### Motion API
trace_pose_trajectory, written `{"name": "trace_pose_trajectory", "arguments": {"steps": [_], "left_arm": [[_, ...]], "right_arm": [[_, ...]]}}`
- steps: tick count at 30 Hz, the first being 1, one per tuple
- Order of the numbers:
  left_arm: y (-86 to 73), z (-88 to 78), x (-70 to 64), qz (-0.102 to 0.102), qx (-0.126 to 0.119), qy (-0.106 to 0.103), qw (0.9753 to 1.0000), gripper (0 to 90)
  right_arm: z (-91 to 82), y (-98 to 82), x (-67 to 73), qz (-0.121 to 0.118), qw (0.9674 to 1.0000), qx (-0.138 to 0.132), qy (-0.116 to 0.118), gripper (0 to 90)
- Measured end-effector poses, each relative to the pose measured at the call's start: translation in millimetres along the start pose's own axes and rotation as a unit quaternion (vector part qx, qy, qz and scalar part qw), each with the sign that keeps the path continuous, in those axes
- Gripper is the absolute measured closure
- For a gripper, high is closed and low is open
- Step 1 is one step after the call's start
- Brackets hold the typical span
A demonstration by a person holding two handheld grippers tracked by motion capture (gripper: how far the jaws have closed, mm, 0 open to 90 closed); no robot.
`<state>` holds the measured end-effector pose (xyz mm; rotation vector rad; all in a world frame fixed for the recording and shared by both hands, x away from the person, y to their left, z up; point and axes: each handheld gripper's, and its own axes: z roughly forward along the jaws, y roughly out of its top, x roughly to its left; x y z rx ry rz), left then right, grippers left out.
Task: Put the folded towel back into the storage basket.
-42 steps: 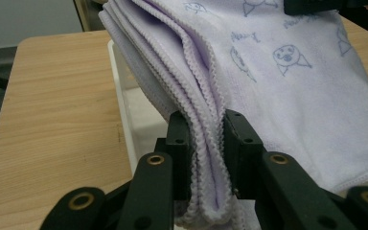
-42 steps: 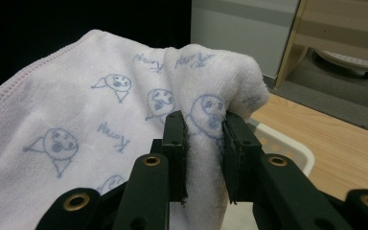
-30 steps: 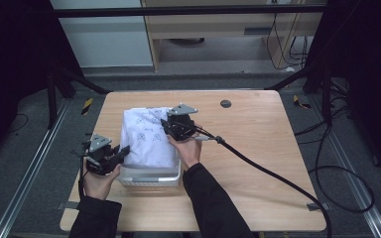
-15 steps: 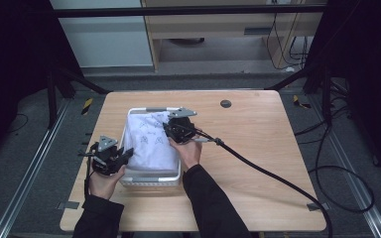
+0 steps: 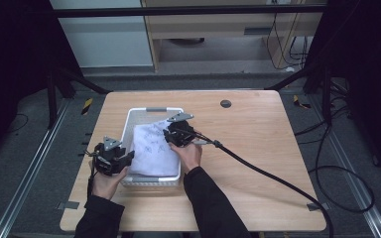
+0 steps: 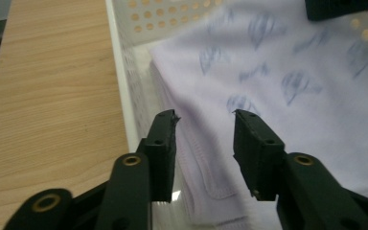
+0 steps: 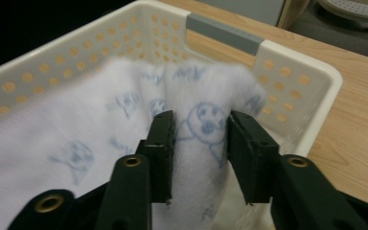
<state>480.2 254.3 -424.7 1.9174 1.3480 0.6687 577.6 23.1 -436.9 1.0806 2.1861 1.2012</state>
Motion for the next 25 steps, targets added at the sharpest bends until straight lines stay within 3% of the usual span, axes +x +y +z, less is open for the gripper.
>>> {"name": "trace_pose_trajectory", "arguments": {"steps": [2, 8, 15, 21, 25], "left_arm": [[0.4, -2.4, 0.8, -0.001, -0.008, -0.001, 1.0000, 57.9], [3.4, -13.3, 1.8, -0.008, -0.036, -0.014, 0.9992, 56.6], [3.9, -26.1, 5.7, -0.004, -0.069, -0.035, 0.9970, 48.4], [1.4, -34.4, 10.2, 0.004, -0.082, -0.040, 0.9959, 39.2], [-1.6, -38.8, 12.1, 0.011, -0.082, -0.041, 0.9957, 35.3]], "right_arm": [[-0.9, 0.0, 0.1, -0.011, 0.9999, -0.006, -0.009, 55.5], [-10.5, 3.8, -2.4, -0.014, 0.9996, -0.018, -0.015, 47.1], [-33.7, 2.1, -10.0, -0.012, 0.9993, -0.036, -0.003, 25.4], [-64.6, -11.8, -24.0, -0.003, 0.9989, -0.047, 0.004, 19.2], [-93.4, -30.9, -39.2, 0.009, 0.9983, -0.058, 0.006, 16.9]]}}
